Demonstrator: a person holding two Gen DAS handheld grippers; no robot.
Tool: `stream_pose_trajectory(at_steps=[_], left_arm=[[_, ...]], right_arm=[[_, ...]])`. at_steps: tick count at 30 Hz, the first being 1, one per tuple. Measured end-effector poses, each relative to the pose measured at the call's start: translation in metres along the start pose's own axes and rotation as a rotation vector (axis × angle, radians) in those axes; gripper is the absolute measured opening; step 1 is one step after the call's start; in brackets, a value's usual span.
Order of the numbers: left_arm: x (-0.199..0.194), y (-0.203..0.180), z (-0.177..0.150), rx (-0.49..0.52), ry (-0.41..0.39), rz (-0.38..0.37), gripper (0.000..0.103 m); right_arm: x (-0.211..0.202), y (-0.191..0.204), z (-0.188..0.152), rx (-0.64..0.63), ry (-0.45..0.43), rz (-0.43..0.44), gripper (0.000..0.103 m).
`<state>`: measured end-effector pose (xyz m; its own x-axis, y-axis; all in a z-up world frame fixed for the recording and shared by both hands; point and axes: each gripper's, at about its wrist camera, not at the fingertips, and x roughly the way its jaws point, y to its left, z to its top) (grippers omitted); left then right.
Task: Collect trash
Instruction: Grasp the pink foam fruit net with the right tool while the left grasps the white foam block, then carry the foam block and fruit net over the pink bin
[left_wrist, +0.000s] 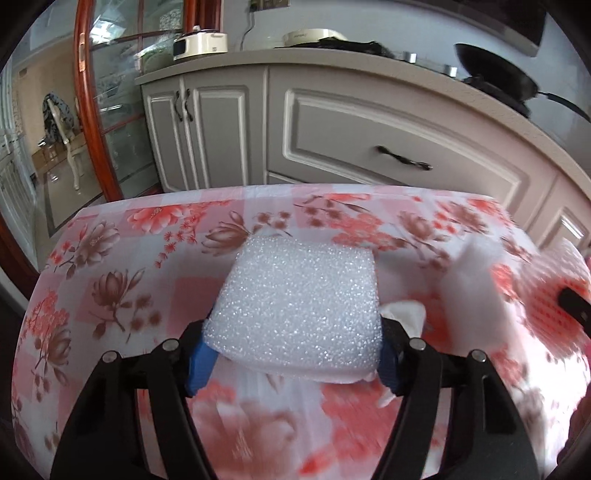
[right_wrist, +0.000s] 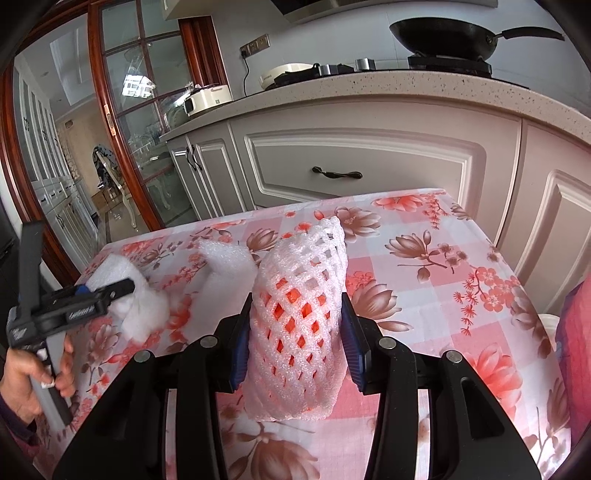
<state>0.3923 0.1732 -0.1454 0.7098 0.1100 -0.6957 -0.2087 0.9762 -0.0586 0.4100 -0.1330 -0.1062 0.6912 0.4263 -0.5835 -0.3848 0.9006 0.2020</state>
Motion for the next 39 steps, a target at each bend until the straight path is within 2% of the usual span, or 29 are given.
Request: stream_pose_trajectory(at_steps=[4,7,10,14,16,27,32,33,34,35,39], left_arm=[[-0.033,-0.011,-0.021,0.015,-0.006,-0.055,0.068],[-0.052,-0.018,-0.038,0.032,-0.004,-0.065,0.069],[-0.069,-0.020,-0.054,0.040,-0.009,-0.053,0.070],[-0.083,-0.012,-0.068,0.033,-0.012,-0.008,0.081],[-0.086,-0.007,-0.075,0.037,-0.001,0.008,0.082],[-0.091,0.022,-0.097,0.021,-0.001,0.065,0.082],[-0.091,0.034,-0.110,-0.004,0.010,0.051,0.082],[-0.092,0.034,-0.112,-0.005,0.003,0.049,0.081],[-0.092,0.034,-0.113,-0.005,-0.006,0.042,0.071],[-0.093,0.034,-0.114,-0.004,-0.010,0.039,0.069],[-0.102,0.031,-0.114,0.008,-0.058,0.026,0.068]], right_arm=[[-0.015,0.005,-0.002,0.000,-0.015,0.000,0.043],[-0.027,0.009,-0.004,0.004,-0.025,0.006,0.043],[-0.040,0.012,-0.008,-0.001,-0.038,0.008,0.043],[-0.059,0.018,-0.015,-0.009,-0.055,0.009,0.044],[-0.067,0.020,-0.020,-0.008,-0.060,0.006,0.044],[-0.089,0.032,-0.025,-0.029,-0.078,-0.015,0.045],[-0.084,0.044,-0.028,-0.044,-0.065,-0.005,0.045],[-0.084,0.046,-0.028,-0.048,-0.062,-0.003,0.045],[-0.084,0.049,-0.029,-0.054,-0.062,0.000,0.045],[-0.084,0.053,-0.030,-0.064,-0.064,0.001,0.045],[-0.087,0.062,-0.033,-0.093,-0.083,0.014,0.043]])
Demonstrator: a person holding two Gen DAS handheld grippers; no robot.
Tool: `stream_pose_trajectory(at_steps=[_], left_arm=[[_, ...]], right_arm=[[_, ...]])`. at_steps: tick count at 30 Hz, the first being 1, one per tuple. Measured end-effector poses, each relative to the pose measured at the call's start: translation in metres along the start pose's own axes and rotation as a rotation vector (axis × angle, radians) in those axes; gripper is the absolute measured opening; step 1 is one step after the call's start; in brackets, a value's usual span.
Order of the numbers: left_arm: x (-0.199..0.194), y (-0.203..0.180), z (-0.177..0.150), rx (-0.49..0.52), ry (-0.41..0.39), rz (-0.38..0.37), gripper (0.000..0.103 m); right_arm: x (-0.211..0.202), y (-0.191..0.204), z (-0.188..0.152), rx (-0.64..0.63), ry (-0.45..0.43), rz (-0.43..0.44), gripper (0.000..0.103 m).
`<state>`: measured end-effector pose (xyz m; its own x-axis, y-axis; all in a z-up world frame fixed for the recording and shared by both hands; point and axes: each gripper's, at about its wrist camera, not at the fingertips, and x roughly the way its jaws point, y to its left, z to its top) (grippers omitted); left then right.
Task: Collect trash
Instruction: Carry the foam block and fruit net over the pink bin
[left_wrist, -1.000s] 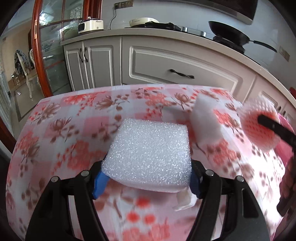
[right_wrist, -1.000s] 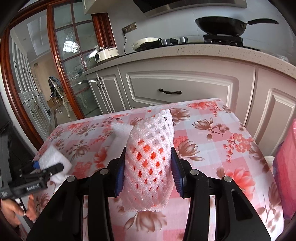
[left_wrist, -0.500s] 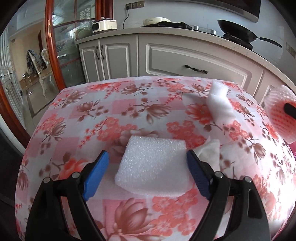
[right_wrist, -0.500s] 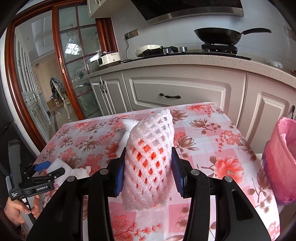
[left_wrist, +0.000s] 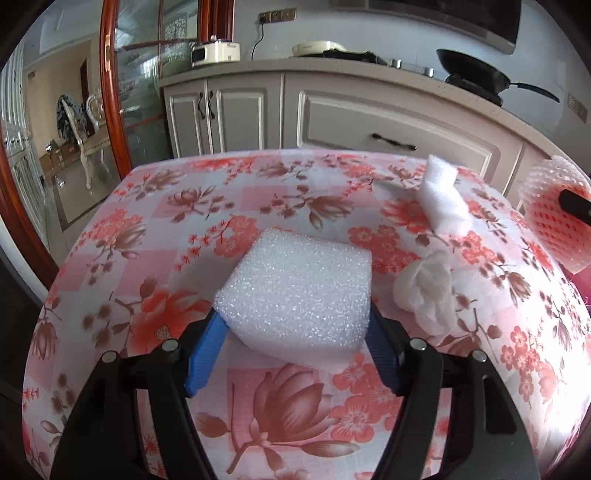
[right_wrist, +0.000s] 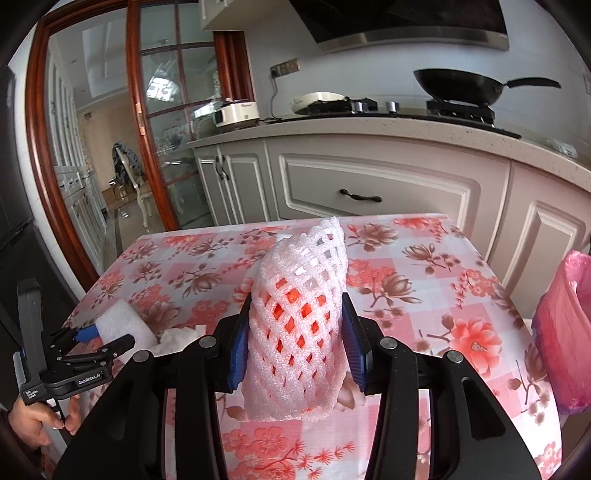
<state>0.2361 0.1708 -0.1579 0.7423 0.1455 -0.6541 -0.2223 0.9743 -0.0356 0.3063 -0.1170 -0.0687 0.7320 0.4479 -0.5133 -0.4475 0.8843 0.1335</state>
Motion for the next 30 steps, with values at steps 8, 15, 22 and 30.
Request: stream_pose_trajectory(at_steps=[8,15,22,30], left_arm=[[-0.026,-0.008,0.006,-0.013,-0.081,-0.026,0.067],[-0.060,-0.032,0.009,-0.009,-0.174,-0.089,0.067],[-0.084,-0.068,0.014,0.014,-0.238,-0.180,0.067],[-0.097,-0.113,0.019,0.088,-0.286,-0.247,0.067]], right_arm=[[-0.012,0.006,-0.007,-0.004,-0.008,0.021,0.041],[-0.025,0.012,-0.019,-0.013,-0.012,0.029,0.042],[-0.044,0.011,-0.029,-0.040,-0.035,0.001,0.041],[-0.065,-0.001,-0.034,-0.035,-0.078,-0.044,0.041]])
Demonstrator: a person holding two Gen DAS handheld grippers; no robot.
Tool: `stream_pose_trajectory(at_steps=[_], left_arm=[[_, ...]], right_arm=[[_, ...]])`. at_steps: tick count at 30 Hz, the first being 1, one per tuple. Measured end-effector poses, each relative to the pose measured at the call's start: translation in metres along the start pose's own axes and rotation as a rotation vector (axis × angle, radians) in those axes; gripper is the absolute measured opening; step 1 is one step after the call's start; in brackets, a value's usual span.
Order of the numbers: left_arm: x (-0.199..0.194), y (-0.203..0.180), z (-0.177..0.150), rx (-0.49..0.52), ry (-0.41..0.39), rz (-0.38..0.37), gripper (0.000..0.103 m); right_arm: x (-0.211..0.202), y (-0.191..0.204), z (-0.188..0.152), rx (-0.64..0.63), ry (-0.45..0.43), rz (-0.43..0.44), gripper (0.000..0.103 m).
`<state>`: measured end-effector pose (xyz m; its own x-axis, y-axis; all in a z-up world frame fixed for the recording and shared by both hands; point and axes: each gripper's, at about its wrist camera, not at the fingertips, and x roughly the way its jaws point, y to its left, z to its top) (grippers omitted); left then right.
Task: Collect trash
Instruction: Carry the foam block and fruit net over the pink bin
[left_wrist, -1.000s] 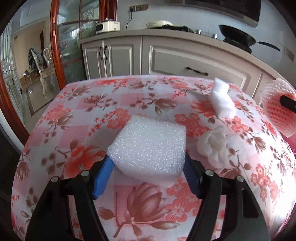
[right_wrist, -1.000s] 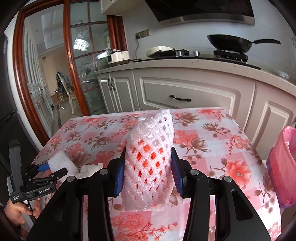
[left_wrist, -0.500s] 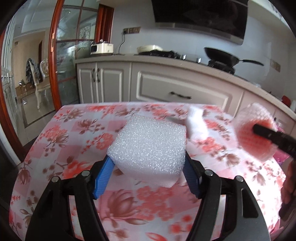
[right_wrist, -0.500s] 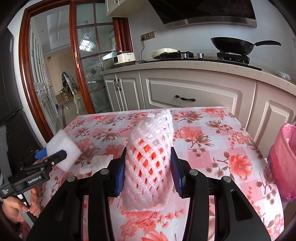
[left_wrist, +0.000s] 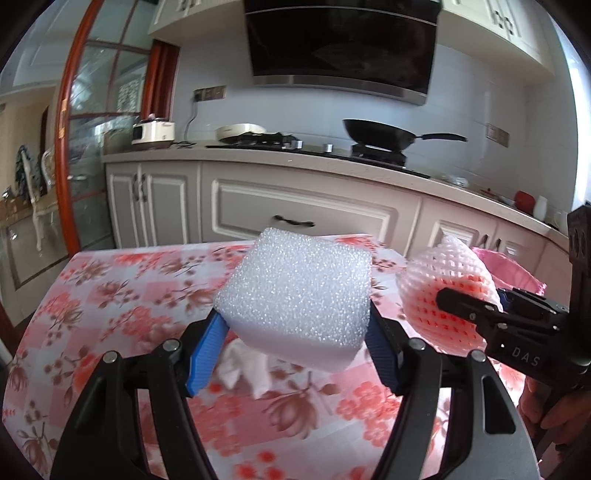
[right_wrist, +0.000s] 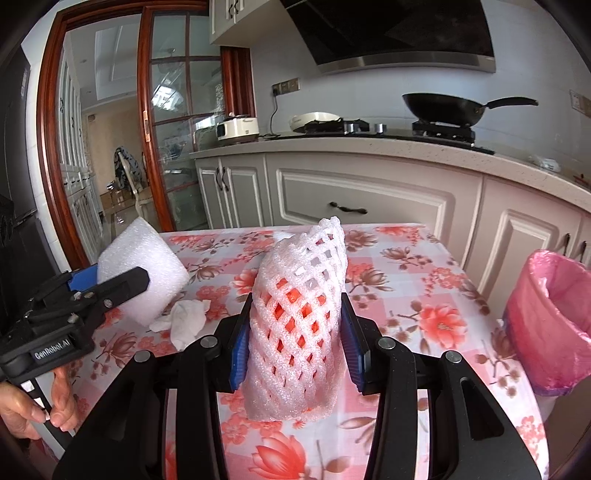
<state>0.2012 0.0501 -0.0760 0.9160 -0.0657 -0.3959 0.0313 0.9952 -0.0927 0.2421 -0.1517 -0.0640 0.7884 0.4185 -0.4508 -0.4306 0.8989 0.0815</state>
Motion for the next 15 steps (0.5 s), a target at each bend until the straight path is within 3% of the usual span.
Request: stream_pose_trajectory(at_steps=[15], left_arm=[[0.032,-0.066,0.028,0.090,-0.065,-0.109,0.067]], right_arm=[[-0.043,-0.066,0.013,0.069,-0.110,-0.153,0.041]])
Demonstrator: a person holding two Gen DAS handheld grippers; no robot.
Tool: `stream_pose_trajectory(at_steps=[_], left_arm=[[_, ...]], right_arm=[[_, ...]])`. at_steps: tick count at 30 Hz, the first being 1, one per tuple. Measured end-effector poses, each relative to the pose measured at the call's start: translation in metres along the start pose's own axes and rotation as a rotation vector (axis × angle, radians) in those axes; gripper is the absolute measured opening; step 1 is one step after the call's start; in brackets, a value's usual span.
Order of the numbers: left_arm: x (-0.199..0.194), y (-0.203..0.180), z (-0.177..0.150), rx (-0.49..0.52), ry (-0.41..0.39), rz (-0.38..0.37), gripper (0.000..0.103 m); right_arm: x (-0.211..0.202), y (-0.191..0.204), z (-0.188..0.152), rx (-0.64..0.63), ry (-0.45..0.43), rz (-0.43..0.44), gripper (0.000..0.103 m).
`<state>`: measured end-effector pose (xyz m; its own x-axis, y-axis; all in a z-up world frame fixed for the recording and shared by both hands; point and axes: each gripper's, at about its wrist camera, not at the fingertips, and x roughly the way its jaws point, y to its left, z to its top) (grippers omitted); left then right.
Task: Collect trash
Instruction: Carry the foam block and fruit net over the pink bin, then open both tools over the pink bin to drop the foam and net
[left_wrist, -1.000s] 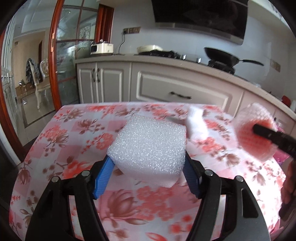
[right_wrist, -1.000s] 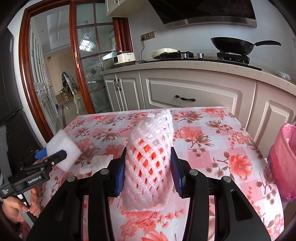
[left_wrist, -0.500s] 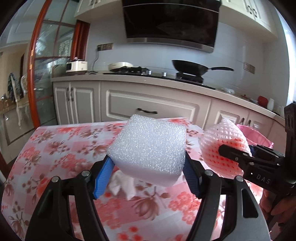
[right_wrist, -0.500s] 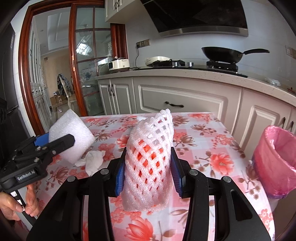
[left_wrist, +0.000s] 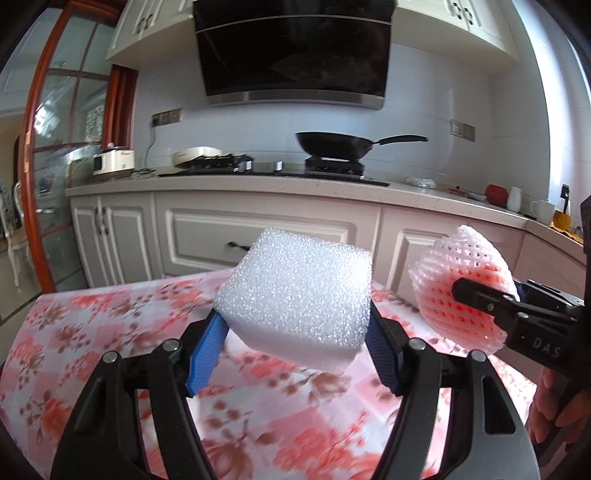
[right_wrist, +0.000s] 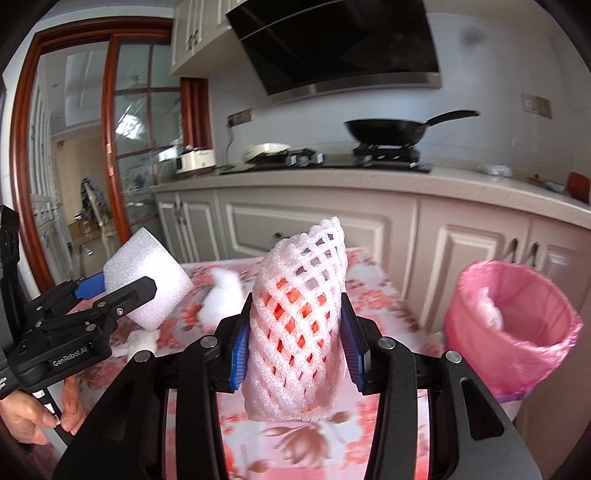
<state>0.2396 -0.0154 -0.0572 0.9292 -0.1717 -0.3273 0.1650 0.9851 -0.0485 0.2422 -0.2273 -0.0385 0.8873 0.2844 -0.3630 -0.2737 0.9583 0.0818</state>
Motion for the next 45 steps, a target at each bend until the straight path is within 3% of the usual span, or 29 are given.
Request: stream_pose_trajectory(at_steps=[15,25,36,40,42,43,45], left_arm=[[0.059,-0.103,0.036,0.084,-0.039,-0.201,0.067],[0.106,-0.183,0.061,0.136,-0.051,-0.325,0.067],[0.176,-0.261,0.073,0.158,-0.017,-0.455,0.067],[0.207,-0.281,0.072,0.127,0.014,-0.484,0.068],[0.224,-0.287,0.071,0.110,0.040,-0.497,0.068],[0.231,-0.292,0.070,0.105,0.051,-0.502,0.069],[0.248,-0.299,0.066,0.105,0.080,-0.492,0.073]], right_arm=[[-0.032,-0.104,0.007,0.100,-0.073,-0.206,0.042],[-0.035,-0.175,0.011,0.096,-0.092,-0.320,0.042],[-0.010,-0.261,0.009,0.134,-0.063,-0.358,0.042],[0.003,-0.289,0.009,0.149,-0.044,-0.341,0.048],[0.011,-0.303,0.008,0.165,-0.036,-0.319,0.054],[0.014,-0.311,0.007,0.180,-0.030,-0.310,0.063],[0.018,-0.320,0.005,0.197,-0.029,-0.314,0.065]])
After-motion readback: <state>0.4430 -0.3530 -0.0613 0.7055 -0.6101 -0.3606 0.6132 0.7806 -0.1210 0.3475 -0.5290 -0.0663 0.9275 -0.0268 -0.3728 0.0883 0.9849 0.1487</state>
